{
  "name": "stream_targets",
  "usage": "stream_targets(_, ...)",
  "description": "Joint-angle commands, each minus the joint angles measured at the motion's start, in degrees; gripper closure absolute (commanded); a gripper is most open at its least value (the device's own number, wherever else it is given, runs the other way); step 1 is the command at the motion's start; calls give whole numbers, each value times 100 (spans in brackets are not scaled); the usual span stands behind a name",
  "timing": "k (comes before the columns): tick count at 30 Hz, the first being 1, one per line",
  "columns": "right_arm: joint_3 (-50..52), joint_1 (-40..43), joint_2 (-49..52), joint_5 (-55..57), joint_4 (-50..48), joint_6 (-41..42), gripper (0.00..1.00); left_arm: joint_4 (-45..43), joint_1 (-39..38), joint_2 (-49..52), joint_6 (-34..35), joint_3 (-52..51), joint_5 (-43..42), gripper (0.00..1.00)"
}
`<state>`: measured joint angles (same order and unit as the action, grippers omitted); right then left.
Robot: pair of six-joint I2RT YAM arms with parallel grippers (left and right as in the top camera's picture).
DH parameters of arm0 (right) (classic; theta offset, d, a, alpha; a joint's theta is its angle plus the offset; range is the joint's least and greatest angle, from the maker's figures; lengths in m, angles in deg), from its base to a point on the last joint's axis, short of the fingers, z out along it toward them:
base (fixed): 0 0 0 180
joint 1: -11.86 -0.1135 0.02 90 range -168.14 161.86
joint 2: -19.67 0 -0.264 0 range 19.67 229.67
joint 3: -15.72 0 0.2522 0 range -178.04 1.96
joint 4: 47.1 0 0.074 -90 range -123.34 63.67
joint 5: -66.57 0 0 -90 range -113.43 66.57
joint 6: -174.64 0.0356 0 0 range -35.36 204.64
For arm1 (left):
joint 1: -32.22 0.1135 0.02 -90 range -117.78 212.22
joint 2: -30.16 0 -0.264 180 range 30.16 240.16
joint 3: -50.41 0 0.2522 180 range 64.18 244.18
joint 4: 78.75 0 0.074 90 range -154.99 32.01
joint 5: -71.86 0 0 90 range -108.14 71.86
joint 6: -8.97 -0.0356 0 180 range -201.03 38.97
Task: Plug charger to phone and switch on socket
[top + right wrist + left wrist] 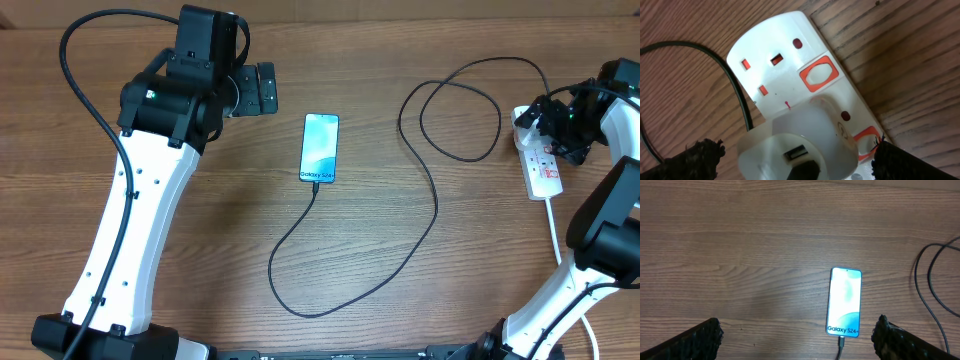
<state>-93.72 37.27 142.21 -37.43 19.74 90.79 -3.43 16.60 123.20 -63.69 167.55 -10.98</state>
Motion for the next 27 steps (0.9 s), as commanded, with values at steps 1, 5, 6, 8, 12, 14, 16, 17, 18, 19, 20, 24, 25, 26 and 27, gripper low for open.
stream_targets(1, -179, -33, 92, -157, -48, -31, 0, -7, 22, 61, -107, -4, 90, 0)
stream_targets(5, -162, -33, 94, -157, -48, -37, 0, -7, 22, 61, -107, -4, 90, 0)
stream_targets(6, -131, -33, 94, -173, -68, -46, 0, -7, 22, 61, -107, -4, 90, 0)
stream_targets(8, -55, -33, 94, -186, -116, -46, 0, -7, 22, 61, -107, -4, 90, 0)
stream_targets(12, 116, -33, 94, -308, -275, -46, 0, -7, 22, 61, -107, -4, 90, 0)
stream_targets(14, 140, -33, 94, -374, -291, -46, 0, -7, 22, 61, -109, -4, 90, 0)
stream_targets(16, 146, -35, 94, -369, -280, -46, 0, -7, 22, 61, -107, -4, 90, 0)
stream_targets(17, 151, -35, 94, -367, -260, -46, 0, -7, 22, 61, -107, -4, 90, 0)
stream_targets(18, 151, -35, 94, -367, -243, -46, 0, -7, 22, 61, -107, -4, 92, 0)
stream_targets(19, 151, -35, 94, -367, -236, -46, 0, -7, 22, 61, -109, -4, 90, 0)
stream_targets(20, 155, -35, 94, -367, -227, -46, 0, -7, 22, 61, -109, -4, 90, 0)
stream_targets(24, 162, -35, 94, -367, -203, -46, 0, -7, 22, 61, -109, -4, 90, 0)
stream_targets(25, 162, -35, 94, -367, -199, -46, 0, -7, 22, 61, -107, -4, 90, 0)
stream_targets(26, 162, -35, 94, -367, -195, -46, 0, -7, 22, 61, -109, -4, 90, 0)
stream_targets(27, 168, -35, 94, -367, -195, -46, 0, -7, 22, 61, -107, -4, 90, 0)
